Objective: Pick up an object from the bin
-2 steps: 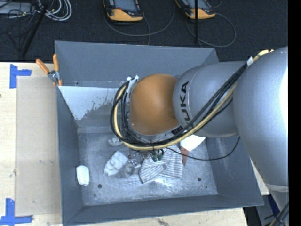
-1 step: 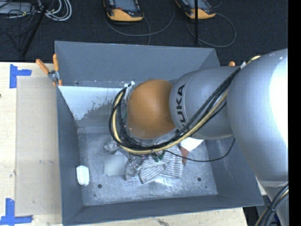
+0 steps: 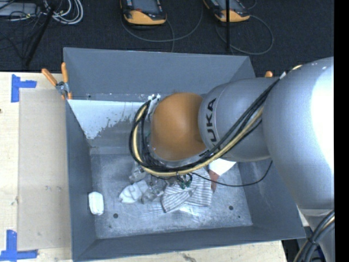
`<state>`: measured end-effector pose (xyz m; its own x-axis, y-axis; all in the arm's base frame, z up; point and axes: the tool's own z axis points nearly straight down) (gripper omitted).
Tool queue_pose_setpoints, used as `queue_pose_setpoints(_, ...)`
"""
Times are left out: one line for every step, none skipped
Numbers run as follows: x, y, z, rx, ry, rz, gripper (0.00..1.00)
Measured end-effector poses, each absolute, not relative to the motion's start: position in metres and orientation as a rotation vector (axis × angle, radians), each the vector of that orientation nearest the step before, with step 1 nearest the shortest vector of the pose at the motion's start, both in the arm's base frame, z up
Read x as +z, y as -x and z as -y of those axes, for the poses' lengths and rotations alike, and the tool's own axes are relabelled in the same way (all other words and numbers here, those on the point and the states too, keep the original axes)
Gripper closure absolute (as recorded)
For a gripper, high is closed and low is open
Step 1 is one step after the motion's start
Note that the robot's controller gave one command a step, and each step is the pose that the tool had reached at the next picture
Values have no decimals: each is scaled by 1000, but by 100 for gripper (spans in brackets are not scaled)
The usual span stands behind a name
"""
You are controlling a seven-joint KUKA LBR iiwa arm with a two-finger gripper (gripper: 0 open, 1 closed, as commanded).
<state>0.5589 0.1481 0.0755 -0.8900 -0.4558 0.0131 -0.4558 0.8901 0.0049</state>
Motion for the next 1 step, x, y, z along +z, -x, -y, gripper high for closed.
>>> queue_pose_setpoints(76,-559,-148,-3,-733,3041,100)
